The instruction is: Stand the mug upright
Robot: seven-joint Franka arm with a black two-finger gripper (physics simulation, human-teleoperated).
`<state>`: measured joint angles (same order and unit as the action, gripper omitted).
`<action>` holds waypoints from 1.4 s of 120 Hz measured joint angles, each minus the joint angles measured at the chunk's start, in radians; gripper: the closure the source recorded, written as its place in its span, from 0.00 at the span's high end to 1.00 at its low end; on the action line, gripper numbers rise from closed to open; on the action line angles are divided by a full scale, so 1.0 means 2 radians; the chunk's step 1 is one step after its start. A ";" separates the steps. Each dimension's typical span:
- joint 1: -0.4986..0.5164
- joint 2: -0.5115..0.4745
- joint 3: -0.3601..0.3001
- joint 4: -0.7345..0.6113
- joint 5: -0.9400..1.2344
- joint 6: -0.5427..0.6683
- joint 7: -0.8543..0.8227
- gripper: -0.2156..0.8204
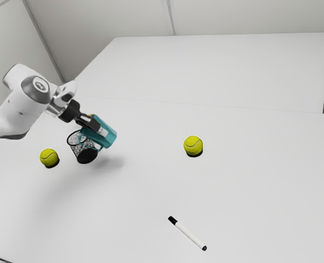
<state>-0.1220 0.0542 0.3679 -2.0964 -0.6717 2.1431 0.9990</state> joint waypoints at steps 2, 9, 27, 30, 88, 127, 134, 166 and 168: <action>-0.004 0.002 -0.003 0.003 0.008 0.001 -0.004 0.04; -0.021 0.009 -0.012 0.016 0.032 0.004 -0.016 0.04; -0.044 0.016 -0.032 0.029 0.108 0.010 -0.052 0.04; -0.043 0.016 -0.037 0.030 0.125 0.011 -0.059 0.04; -0.041 0.035 -0.088 0.028 0.279 0.028 -0.178 0.04; -0.050 0.065 -0.089 0.027 0.286 0.051 -0.223 0.04; -0.052 0.069 -0.089 0.027 0.287 0.055 -0.228 0.04; -0.053 0.078 -0.089 0.026 0.287 0.063 -0.249 0.04; -0.053 0.078 -0.089 0.026 0.287 0.063 -0.250 0.04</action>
<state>-0.2271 0.2108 0.1901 -2.0436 -0.0985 2.2699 0.4988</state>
